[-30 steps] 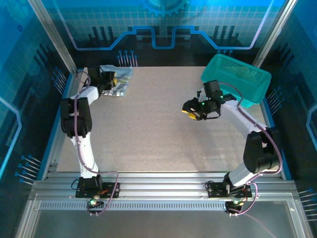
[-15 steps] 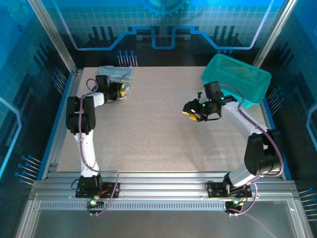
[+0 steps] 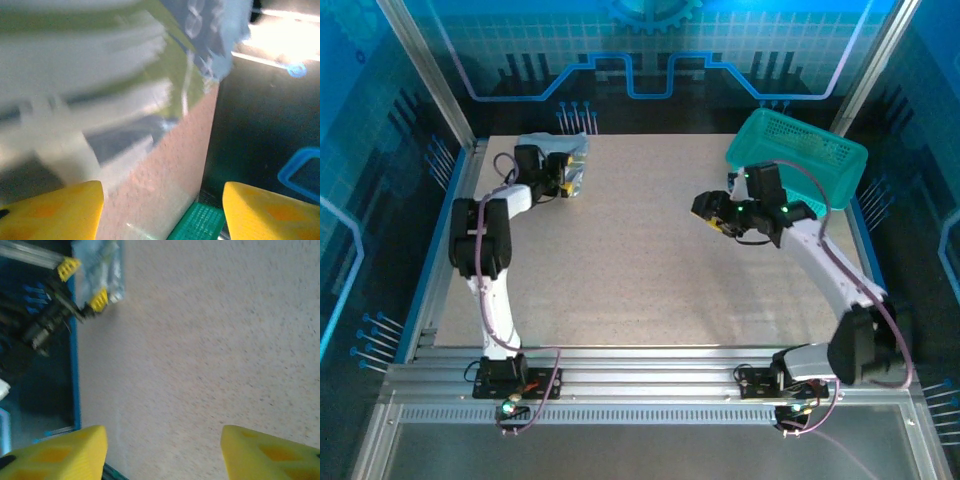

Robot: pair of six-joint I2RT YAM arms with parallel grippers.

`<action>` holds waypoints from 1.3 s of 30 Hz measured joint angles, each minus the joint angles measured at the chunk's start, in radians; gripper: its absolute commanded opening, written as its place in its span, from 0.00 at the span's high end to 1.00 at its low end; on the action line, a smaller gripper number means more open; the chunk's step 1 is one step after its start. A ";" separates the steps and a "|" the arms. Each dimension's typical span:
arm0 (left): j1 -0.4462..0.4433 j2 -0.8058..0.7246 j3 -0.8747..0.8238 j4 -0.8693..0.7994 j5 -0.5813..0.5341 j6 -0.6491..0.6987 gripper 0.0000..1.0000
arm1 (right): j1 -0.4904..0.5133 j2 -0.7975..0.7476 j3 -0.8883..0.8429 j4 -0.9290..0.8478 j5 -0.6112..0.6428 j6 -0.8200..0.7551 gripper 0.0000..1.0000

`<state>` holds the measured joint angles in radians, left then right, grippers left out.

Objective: Fold and stack the t-shirts

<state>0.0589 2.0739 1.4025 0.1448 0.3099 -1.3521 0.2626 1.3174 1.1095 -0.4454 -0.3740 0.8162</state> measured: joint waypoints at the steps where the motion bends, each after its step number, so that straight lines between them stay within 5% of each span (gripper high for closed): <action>1: -0.007 -0.062 -0.012 -0.040 -0.018 0.023 0.01 | -0.001 -0.033 0.000 0.014 0.011 0.003 0.17; 2: -0.017 -0.140 -0.018 -0.097 -0.042 0.057 0.01 | -0.003 -0.063 0.000 0.032 0.024 0.007 0.00; 9: -0.076 -0.626 -0.048 -0.343 -0.200 0.287 0.01 | -0.039 -0.122 0.059 -0.020 0.117 0.009 0.00; 14: -0.074 -0.826 -0.193 -0.525 -0.299 0.428 0.01 | -0.038 -0.189 0.134 -0.182 0.318 -0.095 0.00; 18: -0.098 -0.966 -0.350 -0.683 -0.511 0.501 0.01 | -0.039 -0.288 0.137 -0.306 0.554 -0.138 0.00; 22: -0.129 -1.233 -0.622 -0.655 -0.741 0.666 0.01 | -0.057 -0.416 -0.120 -0.169 0.735 -0.263 0.00; 25: -0.141 -1.382 -0.855 -0.515 -0.808 0.866 0.01 | -0.061 -0.499 -0.442 0.023 0.829 -0.372 0.00; 30: -0.145 -1.357 -1.130 -0.216 -0.799 1.100 0.01 | -0.085 -0.435 -0.735 0.298 0.872 -0.549 0.00; 39: -0.139 -0.840 -1.111 0.294 -0.757 1.170 0.01 | -0.217 -0.148 -0.795 0.828 0.764 -0.687 0.00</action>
<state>-0.0803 1.2335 0.2916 0.4393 -0.4473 -0.1825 0.0460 1.1694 0.3141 0.3824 0.3901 0.1295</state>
